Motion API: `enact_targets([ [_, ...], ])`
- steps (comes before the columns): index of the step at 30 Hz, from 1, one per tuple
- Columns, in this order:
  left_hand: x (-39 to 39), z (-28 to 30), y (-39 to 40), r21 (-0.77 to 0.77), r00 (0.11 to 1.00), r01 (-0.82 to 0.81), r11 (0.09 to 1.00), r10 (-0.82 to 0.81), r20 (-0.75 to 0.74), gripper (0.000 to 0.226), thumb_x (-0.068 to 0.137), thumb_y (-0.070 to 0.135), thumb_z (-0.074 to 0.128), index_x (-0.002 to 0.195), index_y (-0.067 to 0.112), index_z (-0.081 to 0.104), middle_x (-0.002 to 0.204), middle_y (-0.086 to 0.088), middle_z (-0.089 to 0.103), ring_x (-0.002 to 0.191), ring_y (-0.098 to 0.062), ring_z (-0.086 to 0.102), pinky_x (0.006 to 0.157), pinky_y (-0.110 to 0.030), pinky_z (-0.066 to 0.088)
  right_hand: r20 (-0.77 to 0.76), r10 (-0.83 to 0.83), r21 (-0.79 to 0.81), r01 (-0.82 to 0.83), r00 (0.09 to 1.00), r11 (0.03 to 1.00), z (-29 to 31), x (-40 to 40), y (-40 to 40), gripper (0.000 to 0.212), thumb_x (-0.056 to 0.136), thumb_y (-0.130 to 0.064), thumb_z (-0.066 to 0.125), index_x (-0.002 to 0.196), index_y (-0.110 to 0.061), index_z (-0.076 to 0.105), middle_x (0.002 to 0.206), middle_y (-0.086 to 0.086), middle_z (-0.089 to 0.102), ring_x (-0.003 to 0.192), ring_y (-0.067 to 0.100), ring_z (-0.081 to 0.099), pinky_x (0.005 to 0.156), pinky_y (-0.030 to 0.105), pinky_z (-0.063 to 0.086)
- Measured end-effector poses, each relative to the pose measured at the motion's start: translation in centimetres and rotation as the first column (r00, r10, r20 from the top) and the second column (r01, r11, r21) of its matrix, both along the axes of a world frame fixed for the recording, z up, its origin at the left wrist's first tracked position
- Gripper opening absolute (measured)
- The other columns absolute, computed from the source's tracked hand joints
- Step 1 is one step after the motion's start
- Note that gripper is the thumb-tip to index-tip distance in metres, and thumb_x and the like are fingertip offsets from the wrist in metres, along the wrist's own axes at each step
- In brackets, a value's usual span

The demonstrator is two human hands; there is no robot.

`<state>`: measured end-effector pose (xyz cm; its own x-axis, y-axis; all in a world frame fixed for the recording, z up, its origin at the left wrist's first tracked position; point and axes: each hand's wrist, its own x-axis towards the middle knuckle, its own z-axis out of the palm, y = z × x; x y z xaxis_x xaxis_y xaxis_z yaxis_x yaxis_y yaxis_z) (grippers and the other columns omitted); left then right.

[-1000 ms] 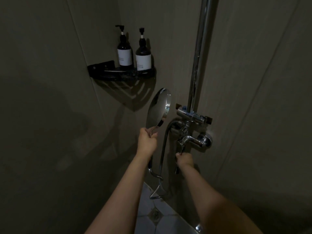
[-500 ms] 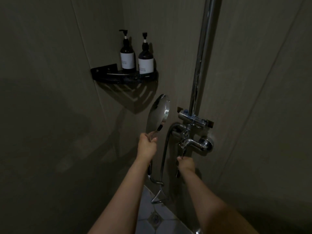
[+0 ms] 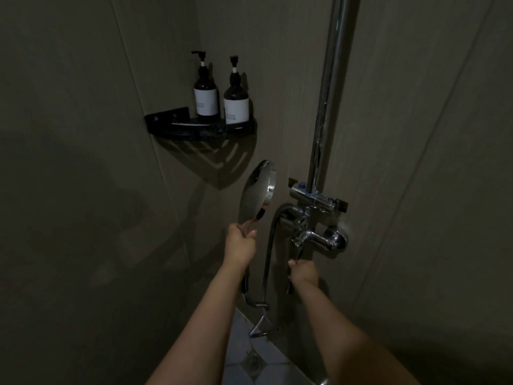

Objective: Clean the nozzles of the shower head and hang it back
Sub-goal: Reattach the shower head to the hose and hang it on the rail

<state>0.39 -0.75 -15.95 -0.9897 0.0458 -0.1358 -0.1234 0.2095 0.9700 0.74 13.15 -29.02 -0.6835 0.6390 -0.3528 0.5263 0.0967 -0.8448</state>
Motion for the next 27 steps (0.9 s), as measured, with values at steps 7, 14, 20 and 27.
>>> enact_targets([
  [7,-0.2,-0.2,-0.2,-0.002,1.0,-0.004,1.0,0.004,0.018,0.028,0.093,0.007,0.051,0.119,0.001,0.044,0.124,-0.016,0.054,0.117,-0.029,0.052,0.099,-0.033,0.04,0.037,0.042,0.086,-0.045,0.998,0.995,1.0,0.5,-0.4,0.029,0.092,-0.018,0.053,0.1,0.006,0.067,0.105,0.025,0.068,0.1,0.035,0.065,0.089,0.036,0.051],
  [14,-0.1,-0.7,-0.5,-0.028,1.0,-0.012,1.0,0.013,0.025,0.023,0.093,0.01,0.052,0.114,0.004,0.046,0.122,-0.017,0.055,0.115,-0.028,0.052,0.099,-0.034,0.041,0.018,0.011,0.037,-0.012,1.0,0.999,0.4,0.2,-0.6,0.027,0.091,-0.018,0.055,0.096,0.005,0.068,0.104,0.025,0.068,0.098,0.036,0.065,0.091,0.045,0.051],
  [20,0.0,-0.3,-1.0,0.025,0.999,-0.025,0.999,0.025,0.031,0.03,0.094,0.006,0.048,0.122,-0.001,0.043,0.128,-0.017,0.053,0.118,-0.028,0.052,0.1,-0.034,0.04,-0.05,-0.172,0.077,0.175,0.984,0.982,3.7,1.1,-1.6,0.026,0.088,-0.009,0.056,0.109,0.004,0.063,0.115,0.022,0.063,0.11,0.035,0.059,0.09,0.034,0.046],
  [27,0.2,-0.4,-1.7,0.04,0.999,-0.04,0.998,0.038,0.032,0.032,0.094,0.003,0.046,0.126,-0.001,0.041,0.131,-0.016,0.052,0.121,-0.027,0.05,0.098,-0.029,0.039,-0.475,-0.527,-0.475,0.299,0.705,0.828,12.8,-0.4,-2.7,0.029,0.097,-0.018,0.042,0.122,-0.009,0.055,0.124,0.01,0.058,0.114,0.023,0.056,0.087,0.028,0.041],
])
